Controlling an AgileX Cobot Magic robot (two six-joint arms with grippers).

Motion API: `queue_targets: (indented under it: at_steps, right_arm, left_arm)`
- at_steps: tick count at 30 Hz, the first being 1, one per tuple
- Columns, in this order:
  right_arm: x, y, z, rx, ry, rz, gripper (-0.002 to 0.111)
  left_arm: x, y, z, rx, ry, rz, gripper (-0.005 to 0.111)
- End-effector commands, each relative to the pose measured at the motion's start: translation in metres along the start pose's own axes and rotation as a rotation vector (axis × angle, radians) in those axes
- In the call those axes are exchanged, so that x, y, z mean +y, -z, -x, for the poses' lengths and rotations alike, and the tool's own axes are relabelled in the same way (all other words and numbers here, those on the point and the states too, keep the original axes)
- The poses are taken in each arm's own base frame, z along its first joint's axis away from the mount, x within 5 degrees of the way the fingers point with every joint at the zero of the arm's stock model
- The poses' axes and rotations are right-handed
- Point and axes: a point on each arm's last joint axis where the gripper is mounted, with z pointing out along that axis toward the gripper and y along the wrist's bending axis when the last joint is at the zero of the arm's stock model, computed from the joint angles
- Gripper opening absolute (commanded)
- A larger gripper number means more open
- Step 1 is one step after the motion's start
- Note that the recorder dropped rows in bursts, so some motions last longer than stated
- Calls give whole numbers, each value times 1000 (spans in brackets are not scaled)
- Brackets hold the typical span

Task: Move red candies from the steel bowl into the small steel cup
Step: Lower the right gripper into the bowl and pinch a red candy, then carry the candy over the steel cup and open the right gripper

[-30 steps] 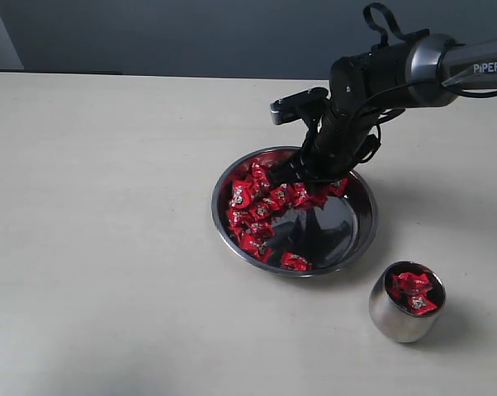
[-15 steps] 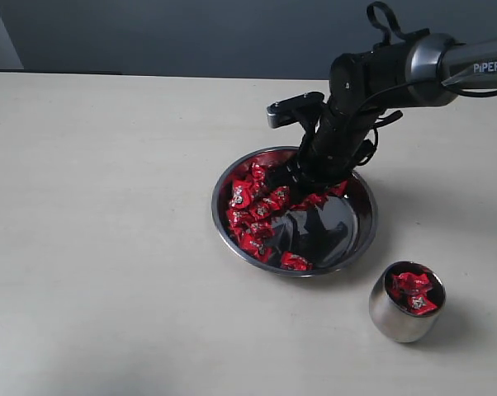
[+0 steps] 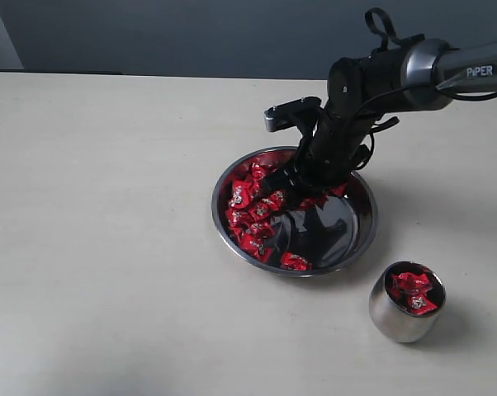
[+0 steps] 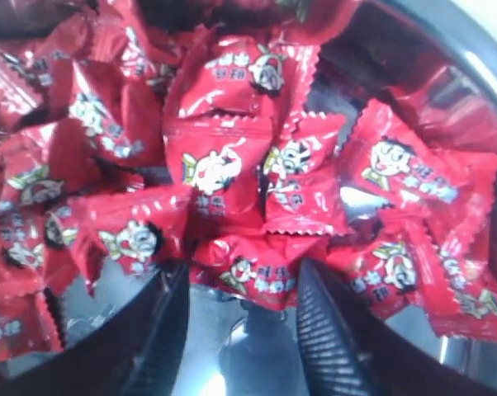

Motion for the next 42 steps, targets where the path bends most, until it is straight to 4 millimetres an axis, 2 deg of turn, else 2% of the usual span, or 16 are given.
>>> queue_targets:
  at_steps: [1, 4, 6, 10, 11, 17, 21, 26, 28, 30, 39, 42]
  right_arm:
    - [-3, -5, 0, 1, -9, 5, 42]
    - [-2, -5, 2, -11, -14, 7, 42]
    - [-2, -5, 2, -11, -14, 7, 38]
    - [-2, -5, 2, -11, -14, 7, 17]
    - [-2, -5, 2, -11, -14, 7, 8]
    - [-2, 1, 0, 12, -5, 6, 6]
    - [0, 19, 2, -17, -4, 6, 6]
    - [6, 69, -1, -36, 10, 17, 6]
    - [9, 87, -9, -22, 14, 23, 6]
    - [12, 105, -29, -36, 12, 25, 6]
    - [19, 148, -115, -81, -45, 22, 6]
    - [22, 157, -138, -76, -64, 25, 6]
  left_arm:
    - [0, 0, 1, -11, 2, -8, 0]
    - [0, 0, 1, -11, 2, -8, 0]
    - [0, 0, 1, -11, 2, -8, 0]
    - [0, 0, 1, -11, 2, -8, 0]
    - [0, 0, 1, -11, 2, -8, 0]
    - [0, 0, 1, -11, 2, -8, 0]
    - [0, 0, 1, -11, 2, -8, 0]
    - [0, 0, 1, -11, 2, -8, 0]
    - [0, 0, 1, -11, 2, -8, 0]
    - [0, 0, 1, -11, 2, -8, 0]
    - [0, 0, 1, -11, 2, -8, 0]
    - [0, 0, 1, -11, 2, -8, 0]
